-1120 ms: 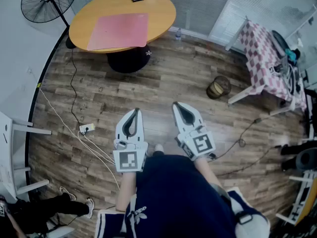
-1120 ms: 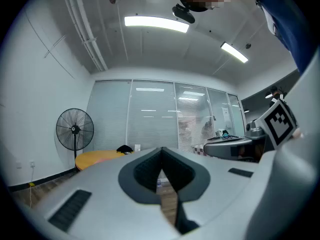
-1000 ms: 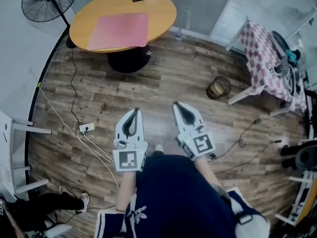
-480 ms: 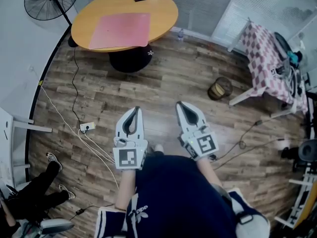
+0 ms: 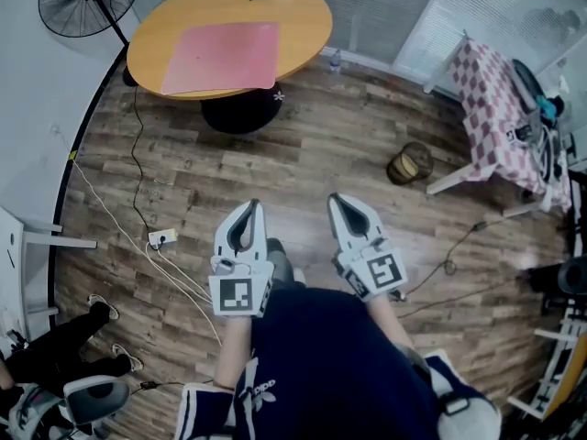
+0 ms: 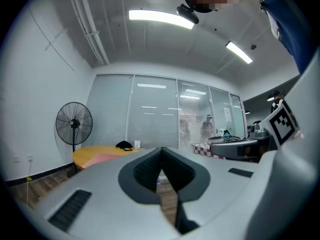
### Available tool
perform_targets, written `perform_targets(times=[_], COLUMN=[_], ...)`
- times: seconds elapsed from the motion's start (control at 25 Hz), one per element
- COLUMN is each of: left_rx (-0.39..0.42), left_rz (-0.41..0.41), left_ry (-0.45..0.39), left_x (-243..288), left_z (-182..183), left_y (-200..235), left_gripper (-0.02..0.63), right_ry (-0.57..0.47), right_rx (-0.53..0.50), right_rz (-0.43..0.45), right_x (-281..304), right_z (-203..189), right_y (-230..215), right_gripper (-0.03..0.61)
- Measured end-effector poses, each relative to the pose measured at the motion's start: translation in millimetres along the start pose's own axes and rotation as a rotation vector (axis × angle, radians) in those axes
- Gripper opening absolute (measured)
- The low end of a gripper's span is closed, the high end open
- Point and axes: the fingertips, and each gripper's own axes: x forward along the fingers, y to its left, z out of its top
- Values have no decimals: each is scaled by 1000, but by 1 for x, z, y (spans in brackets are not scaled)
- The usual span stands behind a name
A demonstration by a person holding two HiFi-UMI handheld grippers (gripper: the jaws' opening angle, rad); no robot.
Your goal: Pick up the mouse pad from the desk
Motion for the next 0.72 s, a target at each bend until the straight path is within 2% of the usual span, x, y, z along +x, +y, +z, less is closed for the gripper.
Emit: perform_targets(times=[0.28,0.52,0.72], left_rx=[-21,-19,-27], left_rz=[-14,-54,-51], left_ry=[3,-7,4], left_x=[59,102,120], left_z=[12,25,20], left_y=[48,85,113], left_gripper=[5,4,5], right_ry=[24,-2,12], right_rx=[-10,-19,-9], right_rz=[-15,-44,-74], right_x=[64,117,141], right_z=[8,23,16], right_y=[-20,-31,-36], right_gripper=[3,3,3])
